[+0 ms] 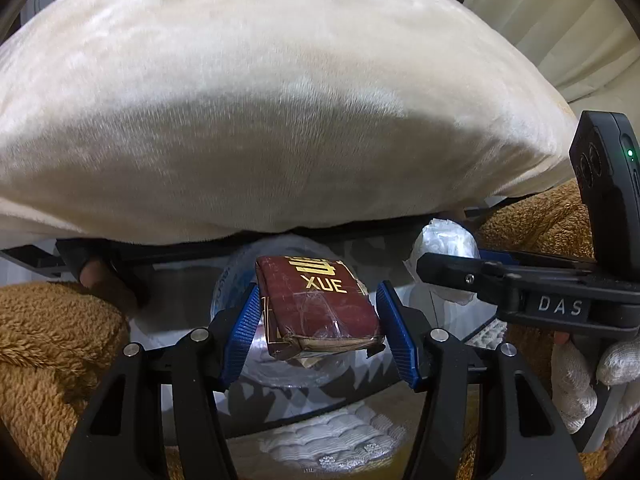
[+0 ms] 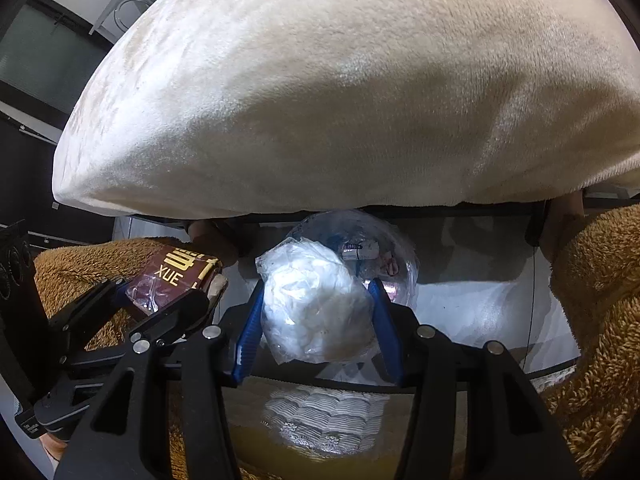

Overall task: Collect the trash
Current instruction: 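Carry the white bag and XUE wrapper with both tools down to the trash bag, then open both tools to drop the white bag and wrapper into the trash bag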

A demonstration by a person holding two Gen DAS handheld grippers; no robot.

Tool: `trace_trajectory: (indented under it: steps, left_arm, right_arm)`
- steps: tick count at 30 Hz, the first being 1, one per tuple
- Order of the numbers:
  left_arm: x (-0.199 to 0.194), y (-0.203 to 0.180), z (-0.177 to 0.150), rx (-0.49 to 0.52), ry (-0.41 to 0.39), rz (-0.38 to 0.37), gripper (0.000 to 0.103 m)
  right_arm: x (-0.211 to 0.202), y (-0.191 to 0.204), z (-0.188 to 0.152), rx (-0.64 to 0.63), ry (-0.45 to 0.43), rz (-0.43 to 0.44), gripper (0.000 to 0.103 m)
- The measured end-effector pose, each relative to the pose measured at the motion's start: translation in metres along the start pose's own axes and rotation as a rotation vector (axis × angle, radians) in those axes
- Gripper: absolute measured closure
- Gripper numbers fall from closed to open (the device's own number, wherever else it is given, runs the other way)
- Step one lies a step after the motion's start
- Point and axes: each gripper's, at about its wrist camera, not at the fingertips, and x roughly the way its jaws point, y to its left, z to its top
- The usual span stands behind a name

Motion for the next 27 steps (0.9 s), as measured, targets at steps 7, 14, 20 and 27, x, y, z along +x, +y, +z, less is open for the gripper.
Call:
trace_trajectory:
  steps: [7, 14, 20, 27]
  left_arm:
    - [0.015, 0.002, 0.001, -0.019, 0.074, 0.017, 0.045]
    - [0.018, 0.003, -0.001, -0.023, 0.098, 0.02, 0.045]
    - [0.018, 0.006, -0.001, -0.041, 0.103, 0.026, 0.02]
    - [0.015, 0.008, 0.002, -0.048, 0.095, 0.047, 0.02]
  right_arm:
    - [0.017, -0.001, 0.012, 0.049, 0.065, 0.003, 0.052]
    - [0.017, -0.003, 0.011, 0.065, 0.059, 0.039, 0.05]
    - [0.002, -0.006, 0.013, 0.068, -0.008, 0.039, 0.036]
    - [-0.009, -0.003, 0.012, 0.04, -0.045, 0.015, 0.036]
